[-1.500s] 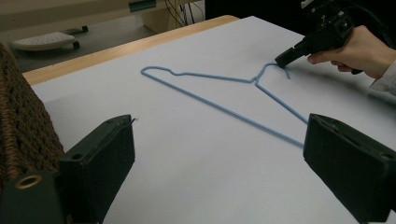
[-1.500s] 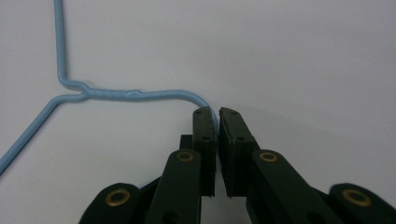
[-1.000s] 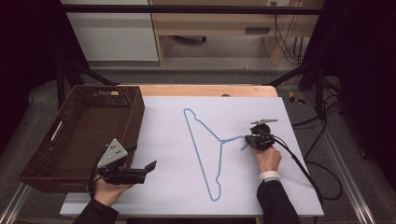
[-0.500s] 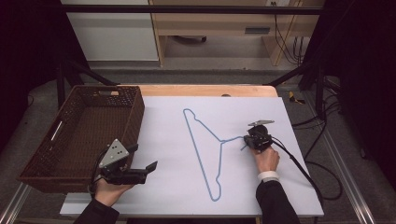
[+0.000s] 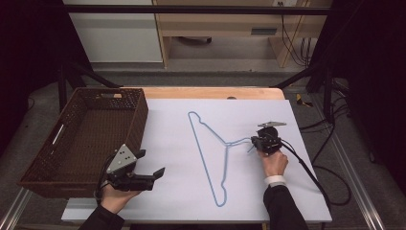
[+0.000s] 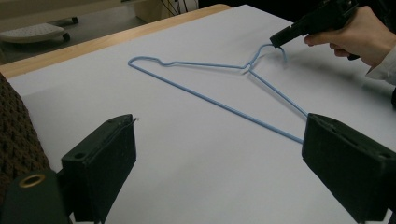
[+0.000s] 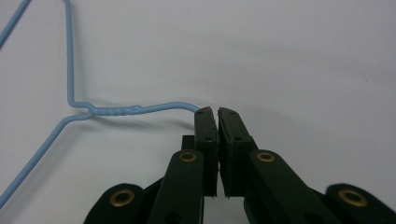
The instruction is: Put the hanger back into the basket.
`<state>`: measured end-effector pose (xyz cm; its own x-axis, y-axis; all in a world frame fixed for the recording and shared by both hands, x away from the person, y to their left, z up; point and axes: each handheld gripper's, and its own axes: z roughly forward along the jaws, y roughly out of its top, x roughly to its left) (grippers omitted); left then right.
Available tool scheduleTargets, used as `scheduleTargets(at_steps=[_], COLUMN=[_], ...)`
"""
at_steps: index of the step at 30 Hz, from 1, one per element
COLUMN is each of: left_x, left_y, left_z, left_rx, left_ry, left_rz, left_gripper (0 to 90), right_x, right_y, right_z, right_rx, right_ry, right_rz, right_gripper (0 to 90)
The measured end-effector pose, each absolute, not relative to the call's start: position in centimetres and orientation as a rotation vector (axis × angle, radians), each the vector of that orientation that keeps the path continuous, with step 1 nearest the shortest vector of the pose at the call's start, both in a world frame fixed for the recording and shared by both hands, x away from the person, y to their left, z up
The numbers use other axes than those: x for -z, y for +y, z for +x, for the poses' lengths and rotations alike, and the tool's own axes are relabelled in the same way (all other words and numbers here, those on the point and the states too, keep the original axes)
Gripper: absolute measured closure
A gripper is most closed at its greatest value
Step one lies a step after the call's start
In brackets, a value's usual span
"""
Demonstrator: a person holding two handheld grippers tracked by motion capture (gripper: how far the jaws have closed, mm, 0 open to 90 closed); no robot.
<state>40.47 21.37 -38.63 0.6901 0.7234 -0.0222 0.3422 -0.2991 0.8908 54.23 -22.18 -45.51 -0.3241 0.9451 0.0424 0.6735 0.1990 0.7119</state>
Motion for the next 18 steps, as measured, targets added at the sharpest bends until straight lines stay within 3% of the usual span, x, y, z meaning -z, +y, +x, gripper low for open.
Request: scheduleTargets(at_steps=[18], left_x=[38.8], left_y=[15.5], left_z=[41.4], left_rx=[-0.384], left_ry=[0.816], left_rz=[1.956], left_gripper=[10.4], right_x=[42.5], right_y=[-21.6], right_z=[52.8], right_rx=[-0.99], right_ry=[2.032], right_rz=[1.419], right_gripper=[87.5])
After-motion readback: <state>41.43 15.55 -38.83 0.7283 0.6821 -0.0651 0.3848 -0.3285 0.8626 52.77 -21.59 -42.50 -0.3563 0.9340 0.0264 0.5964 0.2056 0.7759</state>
